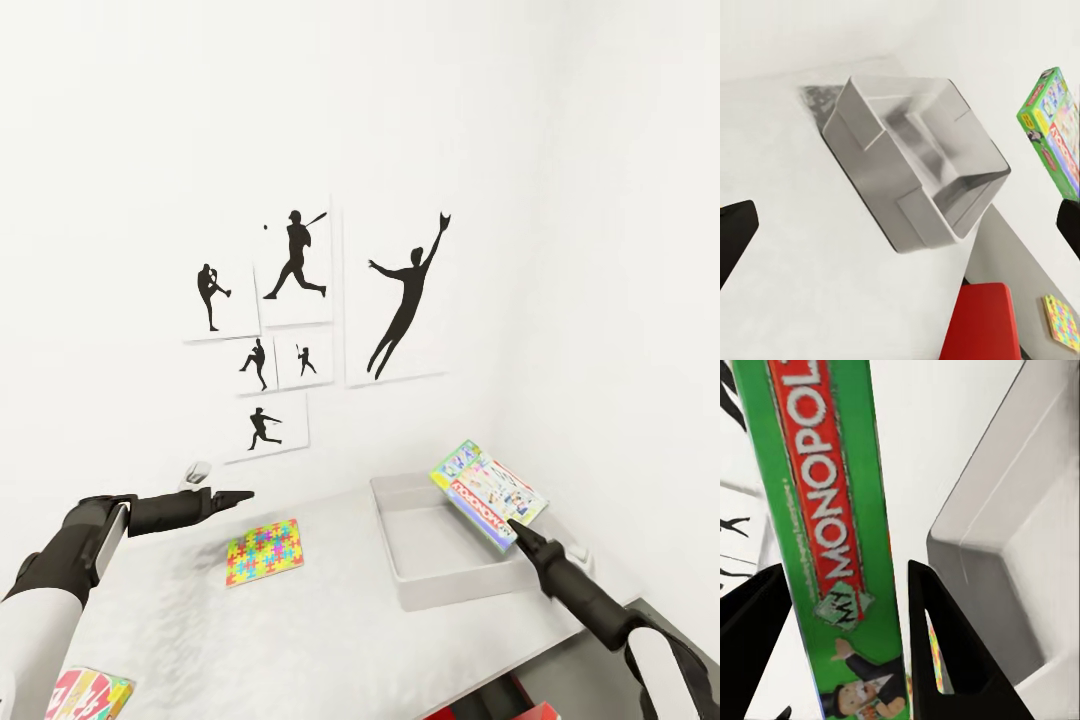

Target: Put all the toys in the child's room - the three board games (two on the bed and one on the table), the two jigsaw puzzles on the table, and the tennis ball on the table - inside the toy box on the table in the child's room.

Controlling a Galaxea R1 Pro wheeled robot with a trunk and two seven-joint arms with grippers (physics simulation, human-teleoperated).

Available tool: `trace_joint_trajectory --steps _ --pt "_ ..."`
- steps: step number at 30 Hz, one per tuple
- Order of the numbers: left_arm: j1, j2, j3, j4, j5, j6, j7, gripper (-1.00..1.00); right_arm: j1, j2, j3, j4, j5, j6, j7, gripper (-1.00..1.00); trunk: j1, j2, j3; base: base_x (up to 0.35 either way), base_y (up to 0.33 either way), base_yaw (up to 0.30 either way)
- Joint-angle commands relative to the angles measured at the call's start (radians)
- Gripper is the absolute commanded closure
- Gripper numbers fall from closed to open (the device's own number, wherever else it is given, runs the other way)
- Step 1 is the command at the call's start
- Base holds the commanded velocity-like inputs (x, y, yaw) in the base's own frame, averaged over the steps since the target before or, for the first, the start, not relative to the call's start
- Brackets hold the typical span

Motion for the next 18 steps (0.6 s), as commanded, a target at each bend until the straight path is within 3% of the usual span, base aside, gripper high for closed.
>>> trace_joint_trajectory --steps 1,7,12,15,18 --pt "0.0 0.0 0.002 0.0 -0.001 0.01 -0.004 -1.0 -0.012 0.0 -0.002 -0.003 -0.009 0.015 -0.039 1.0 0.0 -0.001 0.0 0.0 0.0 0.0" --pt "-0.001 0.004 0.003 0.0 0.0 0.01 -0.014 -1.0 -0.105 -0.01 -0.006 -0.024 -0.034 0.078 -0.233 1.0 0.0 -0.001 0.0 0.0 0.0 0.0" --pt "0.0 0.006 0.003 0.0 -0.001 0.01 -0.066 -1.0 -0.197 -0.016 -0.016 -0.029 -0.043 0.121 -0.408 1.0 0.0 -0.001 0.0 0.0 0.0 0.0" --pt "-0.001 0.007 0.005 0.0 -0.002 0.01 -0.079 -1.0 -0.236 -0.019 -0.026 -0.03 -0.044 0.133 -0.481 1.0 0.0 -0.001 0.0 0.0 0.0 0.0" --pt "-0.001 0.007 0.006 0.0 -0.002 0.01 -0.084 -1.0 -0.273 -0.038 -0.051 -0.028 -0.044 0.184 -0.539 1.0 0.0 -0.001 0.0 0.0 0.0 0.0"
